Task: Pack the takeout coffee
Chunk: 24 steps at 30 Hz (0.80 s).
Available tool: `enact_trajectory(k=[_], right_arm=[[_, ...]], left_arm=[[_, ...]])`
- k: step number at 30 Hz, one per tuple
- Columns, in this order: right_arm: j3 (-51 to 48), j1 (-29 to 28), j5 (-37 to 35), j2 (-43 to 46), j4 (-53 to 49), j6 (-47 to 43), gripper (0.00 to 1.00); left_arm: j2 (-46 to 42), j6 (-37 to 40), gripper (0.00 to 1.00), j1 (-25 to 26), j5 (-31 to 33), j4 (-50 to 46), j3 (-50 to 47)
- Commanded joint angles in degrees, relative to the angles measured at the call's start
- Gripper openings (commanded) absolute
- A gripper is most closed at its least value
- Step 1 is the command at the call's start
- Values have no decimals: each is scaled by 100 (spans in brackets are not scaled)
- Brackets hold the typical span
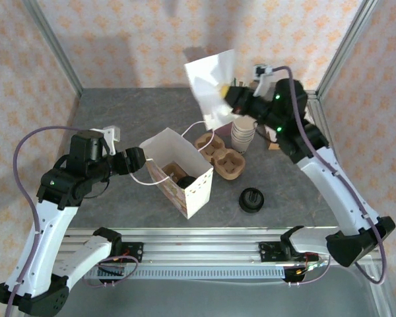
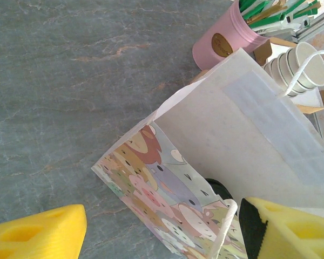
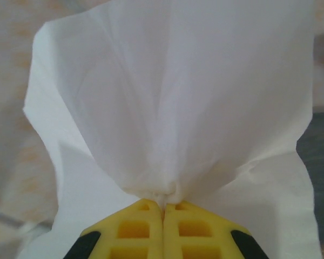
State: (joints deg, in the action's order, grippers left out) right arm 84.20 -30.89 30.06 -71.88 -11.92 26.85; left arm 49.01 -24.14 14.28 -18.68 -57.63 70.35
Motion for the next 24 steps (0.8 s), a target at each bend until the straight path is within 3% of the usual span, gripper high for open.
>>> enact_trajectory(k=[1, 4, 7, 10, 14, 24], right_arm=[[-150, -845, 76, 43, 1142, 622, 0], [-183, -1630, -112, -143, 1380, 677, 0], [-240, -1962, 35, -427, 1696, 1054, 0], [-430, -2084, 285, -674, 2291, 1599, 0], [-625, -2131, 202, -868, 2328, 1615, 0], [-581, -2084, -521, -1251, 920, 951, 0]], left_arm=[[-14, -97, 76, 39, 45, 126, -91], [-12, -135, 75, 44, 11, 180, -163], [11, -169, 75, 40, -16, 210, -172], [47, -178, 75, 46, -25, 233, -180], [97, -191, 75, 44, -39, 311, -243], [346, -139, 75, 40, -36, 419, -333]])
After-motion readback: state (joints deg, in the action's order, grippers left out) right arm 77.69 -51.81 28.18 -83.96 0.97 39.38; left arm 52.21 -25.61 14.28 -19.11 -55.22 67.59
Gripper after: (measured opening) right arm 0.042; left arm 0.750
